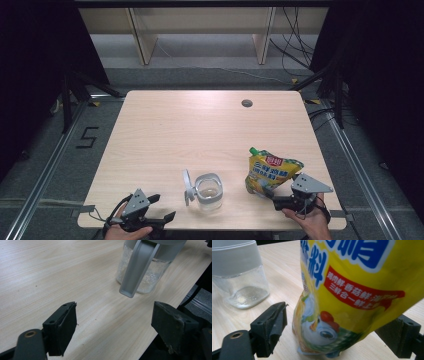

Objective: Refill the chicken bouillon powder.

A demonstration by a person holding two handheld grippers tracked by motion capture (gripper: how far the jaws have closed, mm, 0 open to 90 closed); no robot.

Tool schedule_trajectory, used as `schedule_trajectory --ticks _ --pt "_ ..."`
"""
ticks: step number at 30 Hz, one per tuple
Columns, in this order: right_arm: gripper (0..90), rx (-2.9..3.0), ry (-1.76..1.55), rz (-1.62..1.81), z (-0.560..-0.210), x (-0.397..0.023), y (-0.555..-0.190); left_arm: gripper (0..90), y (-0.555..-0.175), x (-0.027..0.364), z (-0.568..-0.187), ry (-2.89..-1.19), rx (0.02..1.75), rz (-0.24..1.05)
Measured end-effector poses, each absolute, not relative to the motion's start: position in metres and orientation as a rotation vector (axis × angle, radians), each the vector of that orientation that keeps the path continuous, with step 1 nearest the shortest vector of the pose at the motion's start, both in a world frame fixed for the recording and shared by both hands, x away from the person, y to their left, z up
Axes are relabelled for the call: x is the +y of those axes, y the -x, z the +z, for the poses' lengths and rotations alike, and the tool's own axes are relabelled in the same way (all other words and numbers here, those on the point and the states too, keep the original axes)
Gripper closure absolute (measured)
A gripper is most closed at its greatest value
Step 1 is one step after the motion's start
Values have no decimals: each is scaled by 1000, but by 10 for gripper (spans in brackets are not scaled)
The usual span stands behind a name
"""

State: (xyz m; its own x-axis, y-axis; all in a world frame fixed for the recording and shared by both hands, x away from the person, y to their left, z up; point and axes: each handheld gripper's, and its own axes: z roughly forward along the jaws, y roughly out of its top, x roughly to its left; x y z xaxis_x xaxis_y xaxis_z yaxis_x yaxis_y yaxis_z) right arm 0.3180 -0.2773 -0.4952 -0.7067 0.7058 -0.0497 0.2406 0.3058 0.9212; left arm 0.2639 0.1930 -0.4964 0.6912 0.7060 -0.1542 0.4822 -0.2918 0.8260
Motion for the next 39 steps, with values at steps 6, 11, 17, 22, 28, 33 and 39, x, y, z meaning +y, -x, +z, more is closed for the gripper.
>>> schedule_trajectory --ticks 6,11,17,22,28,33,39 --pt "209 2116 -876 1418 -495 -278 -319 198 -265 193 -498 -1953 930 294" --pt "233 2103 -888 1440 -496 -274 -324 198 -264 193 -497 -1960 930 292" --pt "254 2065 -878 1470 -497 -277 -326 198 -264 193 -498 -1964 927 292" --pt "287 2065 -806 1475 -498 -277 -331 199 -266 193 -499 -1974 902 301" --pt "334 2103 -855 1490 -500 -275 -328 199 -265 192 -499 -1952 909 278" --pt "344 2069 -832 1540 -503 -275 -333 201 -265 193 -498 -1971 902 286" --pt "342 2073 -845 1534 -506 -274 -335 201 -265 192 -498 -1960 893 269"
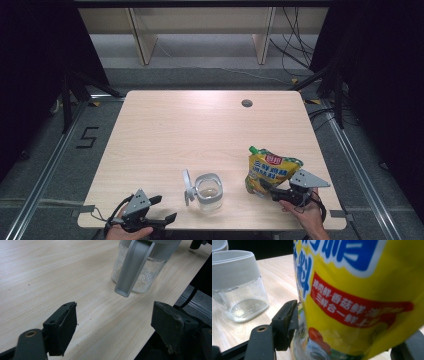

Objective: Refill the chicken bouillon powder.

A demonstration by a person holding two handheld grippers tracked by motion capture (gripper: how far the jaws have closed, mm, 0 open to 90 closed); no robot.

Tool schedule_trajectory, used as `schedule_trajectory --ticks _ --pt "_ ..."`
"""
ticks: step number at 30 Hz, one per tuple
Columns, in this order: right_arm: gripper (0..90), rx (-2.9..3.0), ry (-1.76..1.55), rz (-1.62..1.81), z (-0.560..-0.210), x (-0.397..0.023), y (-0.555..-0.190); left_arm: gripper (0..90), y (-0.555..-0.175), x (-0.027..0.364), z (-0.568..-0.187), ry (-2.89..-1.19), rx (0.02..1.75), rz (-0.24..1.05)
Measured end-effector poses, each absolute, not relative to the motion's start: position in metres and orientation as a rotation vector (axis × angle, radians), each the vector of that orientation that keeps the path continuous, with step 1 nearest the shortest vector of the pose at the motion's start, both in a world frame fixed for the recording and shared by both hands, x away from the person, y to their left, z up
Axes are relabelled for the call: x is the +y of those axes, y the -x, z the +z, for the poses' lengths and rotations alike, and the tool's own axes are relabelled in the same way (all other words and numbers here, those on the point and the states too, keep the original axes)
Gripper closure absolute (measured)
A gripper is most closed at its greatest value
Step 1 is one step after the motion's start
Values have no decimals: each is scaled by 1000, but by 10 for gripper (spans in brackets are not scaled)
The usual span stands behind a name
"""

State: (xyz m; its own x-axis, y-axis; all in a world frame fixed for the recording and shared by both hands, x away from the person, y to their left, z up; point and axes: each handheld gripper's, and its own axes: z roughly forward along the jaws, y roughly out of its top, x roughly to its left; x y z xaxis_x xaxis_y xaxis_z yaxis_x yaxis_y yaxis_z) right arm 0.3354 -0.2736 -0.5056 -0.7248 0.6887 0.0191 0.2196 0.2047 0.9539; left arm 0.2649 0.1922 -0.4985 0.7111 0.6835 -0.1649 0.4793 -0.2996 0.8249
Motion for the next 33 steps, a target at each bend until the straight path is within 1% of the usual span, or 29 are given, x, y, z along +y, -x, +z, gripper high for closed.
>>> schedule_trajectory --ticks 5,8,10,12,15,16,20,26,27,29,30,31,32,33 --pt "350 2042 -836 1545 -507 -272 -338 201 -264 191 -499 -1941 918 248" --pt "349 2073 -805 1552 -507 -274 -341 201 -264 191 -499 -1935 917 248" --pt "341 2087 -842 1553 -507 -272 -340 202 -265 192 -498 -1940 893 267" --pt "350 2076 -840 1557 -508 -272 -340 203 -263 191 -498 -1925 925 258" --pt "348 2080 -834 1583 -508 -272 -342 203 -263 191 -498 -1939 911 256" --pt "350 2073 -875 1576 -508 -270 -340 203 -263 191 -498 -1940 910 263" --pt "360 2081 -844 1592 -509 -270 -344 207 -263 190 -498 -1926 910 268" --pt "380 2082 -885 1611 -509 -270 -344 209 -264 191 -497 -1930 894 284" --pt "380 2082 -885 1611 -509 -270 -344 209 -263 191 -498 -1916 921 271" --pt "400 2075 -880 1652 -510 -269 -345 209 -263 191 -497 -1923 907 279" --pt "420 2057 -842 1604 -509 -271 -346 210 -264 191 -497 -1931 892 287" --pt "420 2057 -842 1604 -509 -271 -346 210 -264 191 -497 -1926 901 284" --pt "447 2084 -825 1629 -508 -271 -347 211 -264 193 -497 -1946 903 293" --pt "447 2084 -825 1629 -508 -271 -347 211 -263 191 -497 -1924 914 277"
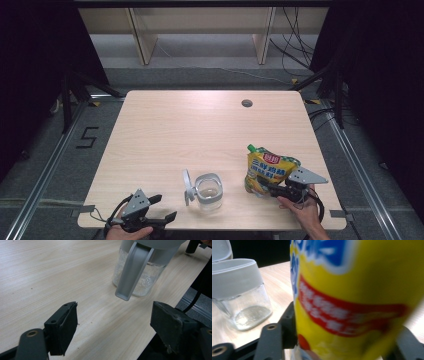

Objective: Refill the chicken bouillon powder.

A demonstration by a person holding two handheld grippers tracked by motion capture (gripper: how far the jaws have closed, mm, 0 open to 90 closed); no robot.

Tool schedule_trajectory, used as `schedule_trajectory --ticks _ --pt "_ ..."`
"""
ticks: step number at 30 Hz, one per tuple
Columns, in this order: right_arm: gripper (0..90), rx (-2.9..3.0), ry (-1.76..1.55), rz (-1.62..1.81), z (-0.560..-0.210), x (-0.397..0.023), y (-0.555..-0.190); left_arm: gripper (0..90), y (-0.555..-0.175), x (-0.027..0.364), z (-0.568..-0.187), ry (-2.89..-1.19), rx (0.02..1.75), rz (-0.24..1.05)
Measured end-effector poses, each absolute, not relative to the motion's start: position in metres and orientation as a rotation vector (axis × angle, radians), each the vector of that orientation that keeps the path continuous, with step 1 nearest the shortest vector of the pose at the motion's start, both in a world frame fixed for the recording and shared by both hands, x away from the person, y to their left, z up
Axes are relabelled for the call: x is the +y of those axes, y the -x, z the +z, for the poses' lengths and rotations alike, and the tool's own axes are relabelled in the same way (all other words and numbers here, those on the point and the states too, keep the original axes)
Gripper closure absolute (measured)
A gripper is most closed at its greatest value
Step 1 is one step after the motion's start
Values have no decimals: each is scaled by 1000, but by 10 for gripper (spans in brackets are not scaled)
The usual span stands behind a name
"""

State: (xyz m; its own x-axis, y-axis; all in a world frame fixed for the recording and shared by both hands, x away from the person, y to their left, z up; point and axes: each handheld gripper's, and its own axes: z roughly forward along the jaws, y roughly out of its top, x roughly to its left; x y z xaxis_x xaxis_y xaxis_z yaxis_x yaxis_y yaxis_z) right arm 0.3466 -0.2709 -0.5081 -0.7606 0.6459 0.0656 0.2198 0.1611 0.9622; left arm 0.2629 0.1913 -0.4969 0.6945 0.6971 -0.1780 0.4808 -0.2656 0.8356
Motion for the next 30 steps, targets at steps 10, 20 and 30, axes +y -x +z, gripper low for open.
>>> schedule_trajectory --ticks 10,20,30 --pt "477 2066 -852 1591 -503 -264 -340 214 -263 192 -496 -1920 920 290" --pt "487 2072 -763 1485 -494 -259 -332 215 -264 193 -496 -1916 888 293" --pt "490 2087 -655 1378 -481 -251 -319 215 -263 194 -496 -1913 911 286"
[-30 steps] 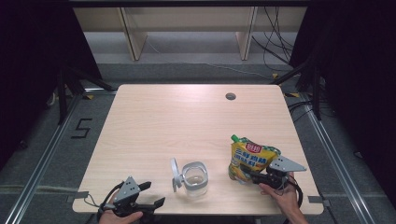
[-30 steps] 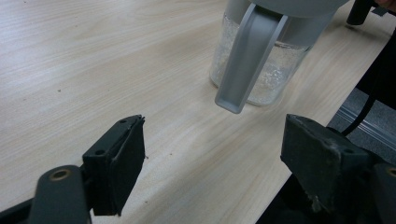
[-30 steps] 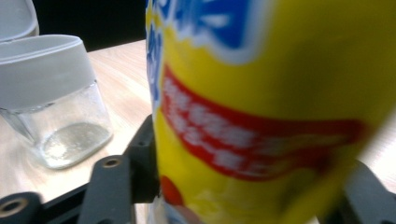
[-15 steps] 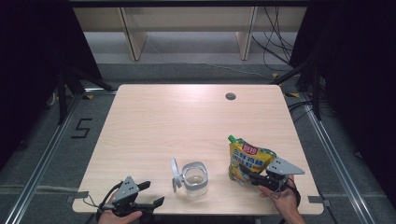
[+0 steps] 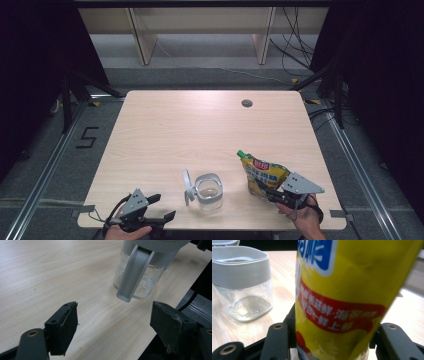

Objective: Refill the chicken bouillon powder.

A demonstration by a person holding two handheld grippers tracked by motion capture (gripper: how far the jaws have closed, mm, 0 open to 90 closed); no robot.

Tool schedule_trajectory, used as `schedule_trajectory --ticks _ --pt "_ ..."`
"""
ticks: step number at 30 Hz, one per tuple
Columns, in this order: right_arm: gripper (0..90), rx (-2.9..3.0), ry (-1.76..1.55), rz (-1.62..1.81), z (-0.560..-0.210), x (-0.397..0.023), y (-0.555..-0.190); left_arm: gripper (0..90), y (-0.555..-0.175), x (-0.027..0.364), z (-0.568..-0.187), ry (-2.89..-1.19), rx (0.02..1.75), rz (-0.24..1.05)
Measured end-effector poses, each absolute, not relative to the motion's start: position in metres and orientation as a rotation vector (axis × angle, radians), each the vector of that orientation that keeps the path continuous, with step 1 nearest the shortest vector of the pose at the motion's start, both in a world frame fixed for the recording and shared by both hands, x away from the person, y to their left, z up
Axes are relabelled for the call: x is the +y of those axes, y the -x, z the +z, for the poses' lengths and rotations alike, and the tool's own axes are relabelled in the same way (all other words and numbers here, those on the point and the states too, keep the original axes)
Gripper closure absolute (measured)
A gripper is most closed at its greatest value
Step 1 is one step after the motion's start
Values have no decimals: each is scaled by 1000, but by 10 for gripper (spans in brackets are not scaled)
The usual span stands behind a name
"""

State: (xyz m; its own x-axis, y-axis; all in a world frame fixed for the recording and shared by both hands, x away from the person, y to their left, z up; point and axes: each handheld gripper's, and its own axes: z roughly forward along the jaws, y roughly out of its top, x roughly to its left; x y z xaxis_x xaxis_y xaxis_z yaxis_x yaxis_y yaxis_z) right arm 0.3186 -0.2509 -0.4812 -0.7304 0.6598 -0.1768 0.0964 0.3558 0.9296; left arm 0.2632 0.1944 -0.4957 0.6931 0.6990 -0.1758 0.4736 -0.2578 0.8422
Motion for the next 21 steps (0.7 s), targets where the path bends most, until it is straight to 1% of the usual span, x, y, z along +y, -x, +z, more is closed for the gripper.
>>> schedule_trajectory --ticks 2,4,13,15,16,21 --pt "491 2088 -614 1339 -477 -247 -314 214 -265 195 -496 -1922 892 291" --pt "492 2080 -528 1281 -470 -239 -306 214 -265 195 -498 -1915 923 285" --pt "492 2116 -356 1086 -464 -217 -294 213 -266 197 -497 -1923 904 310" --pt "492 2115 -319 1035 -462 -214 -292 212 -266 198 -497 -1952 901 312" --pt "492 2115 -298 1010 -462 -212 -290 212 -266 197 -498 -1937 918 304" --pt "493 2096 -178 859 -460 -202 -284 212 -267 198 -497 -1937 897 315"
